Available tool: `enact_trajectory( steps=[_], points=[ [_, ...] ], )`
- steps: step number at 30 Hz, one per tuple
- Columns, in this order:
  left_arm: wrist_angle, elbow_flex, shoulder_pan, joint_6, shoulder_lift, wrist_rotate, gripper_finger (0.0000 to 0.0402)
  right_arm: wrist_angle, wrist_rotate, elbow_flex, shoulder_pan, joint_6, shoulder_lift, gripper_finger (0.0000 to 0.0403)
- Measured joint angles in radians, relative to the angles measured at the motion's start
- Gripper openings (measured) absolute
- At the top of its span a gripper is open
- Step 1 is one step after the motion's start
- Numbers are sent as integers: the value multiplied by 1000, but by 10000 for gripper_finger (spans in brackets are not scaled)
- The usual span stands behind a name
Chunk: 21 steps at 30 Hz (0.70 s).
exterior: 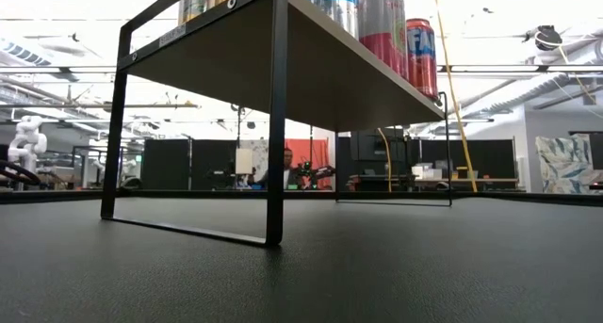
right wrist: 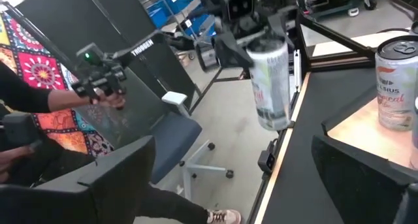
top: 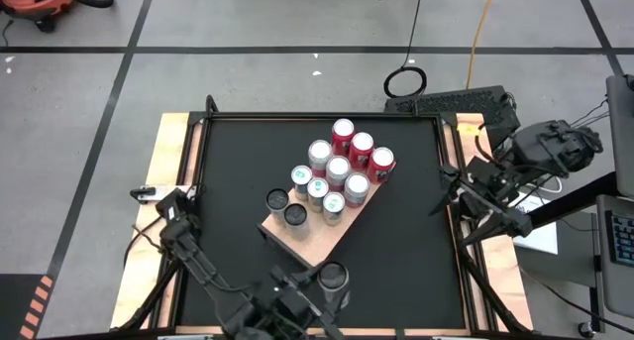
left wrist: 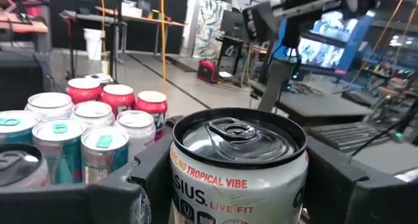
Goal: Place canned beverage on shelf
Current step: Put the white-yellow soda can on the shelf aligned with the white-yellow soda can
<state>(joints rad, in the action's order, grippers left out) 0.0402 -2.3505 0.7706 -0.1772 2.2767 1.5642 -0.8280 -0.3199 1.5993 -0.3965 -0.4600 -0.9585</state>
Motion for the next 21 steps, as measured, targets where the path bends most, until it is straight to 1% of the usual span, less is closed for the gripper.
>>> enact_trajectory(
  steps=[3, 8, 12, 17, 19, 21],
  points=[
    [-14, 0, -20, -1, 23, 1, 244, -21, 0, 0, 0, -2, 17, 389],
    [-60, 0, -53, -1, 28, 8, 244, -55, -1, 0, 0, 2, 36, 389],
    [-110, 0, -44, -1, 22, 8, 244, -84, -1, 0, 0, 1, 49, 389],
    [-176, 0, -17, 10, -52, 9, 244, -102, 0, 0, 0, 1, 64, 389],
    [-242, -1, -13, 30, -96, 9, 244, -102, 0, 0, 0, 0, 67, 389],
    [-342, -1, -13, 15, -144, 8, 244, -102, 0, 0, 0, 0, 67, 389]
  ],
)
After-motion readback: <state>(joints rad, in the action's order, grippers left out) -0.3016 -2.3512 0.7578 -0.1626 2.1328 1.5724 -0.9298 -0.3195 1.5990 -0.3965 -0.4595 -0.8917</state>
